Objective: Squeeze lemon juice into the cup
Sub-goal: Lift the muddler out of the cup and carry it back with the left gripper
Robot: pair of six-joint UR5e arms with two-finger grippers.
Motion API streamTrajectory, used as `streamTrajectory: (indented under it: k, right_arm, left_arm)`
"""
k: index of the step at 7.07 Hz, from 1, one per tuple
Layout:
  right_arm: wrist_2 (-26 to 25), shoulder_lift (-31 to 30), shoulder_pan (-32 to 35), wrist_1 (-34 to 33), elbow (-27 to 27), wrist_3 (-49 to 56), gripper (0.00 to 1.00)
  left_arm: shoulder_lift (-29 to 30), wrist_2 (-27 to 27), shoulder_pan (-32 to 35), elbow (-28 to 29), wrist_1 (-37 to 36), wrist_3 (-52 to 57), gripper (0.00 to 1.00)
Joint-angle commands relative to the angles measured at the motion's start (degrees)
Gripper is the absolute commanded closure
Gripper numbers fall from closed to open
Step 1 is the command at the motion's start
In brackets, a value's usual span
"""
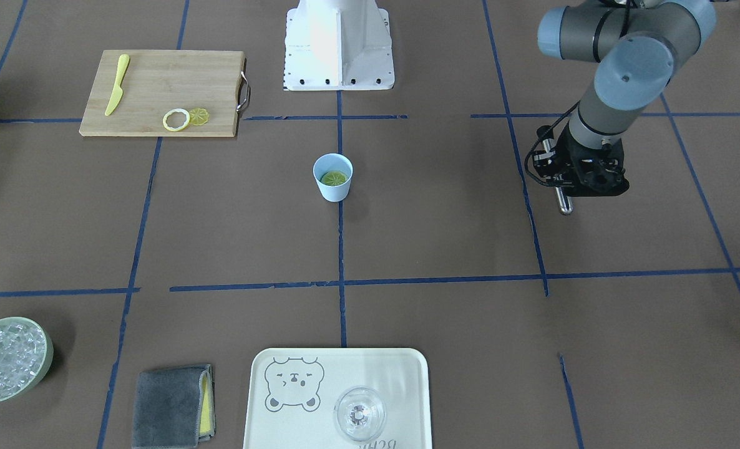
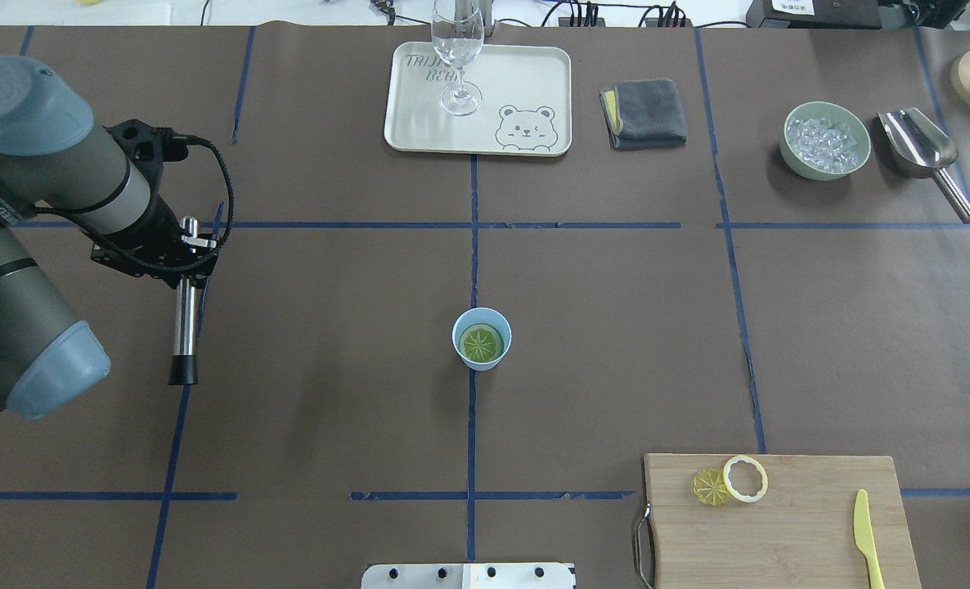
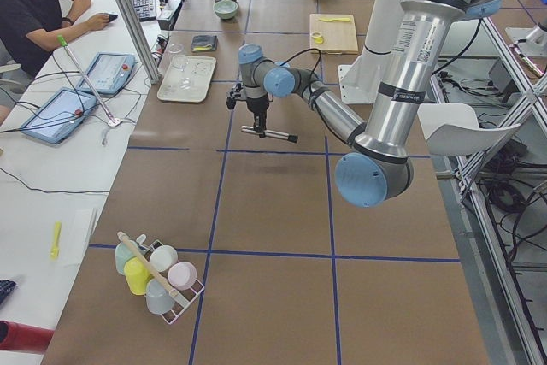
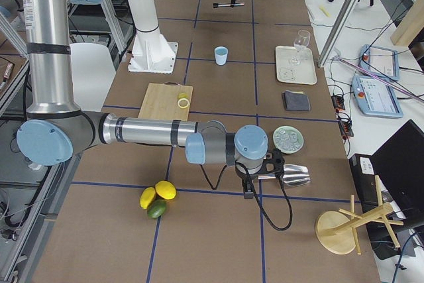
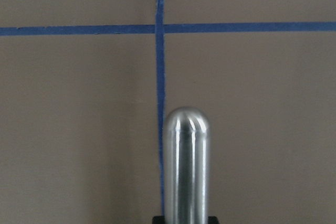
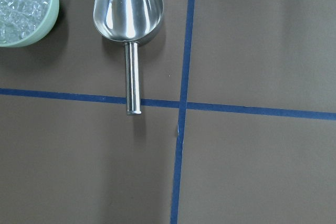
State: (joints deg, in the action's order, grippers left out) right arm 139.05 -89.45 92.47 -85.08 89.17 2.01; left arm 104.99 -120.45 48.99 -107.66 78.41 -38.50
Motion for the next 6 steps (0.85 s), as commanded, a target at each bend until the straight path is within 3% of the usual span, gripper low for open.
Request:
streamTrajectory:
  k: [1, 3, 6]
  right_arm:
    - [-0.01, 0.24, 0.0, 0.0, -0.05, -0.86, 0.0]
    - [-0.01, 0.24, -0.09, 0.0, -0.05, -1.48, 0.0]
    - [-0.01, 0.24, -0.09, 0.09, 0.13, -1.48, 0.0]
  left_arm:
    - [-4.17, -0.22, 2.86, 4.45, 0.17, 8.08, 1.0]
    - [-4.27, -3.54, 4.27, 7.89, 1.22, 7.04, 1.0]
    - [-4.18, -5.59, 3.84, 13.52, 11.75, -1.04, 1.0]
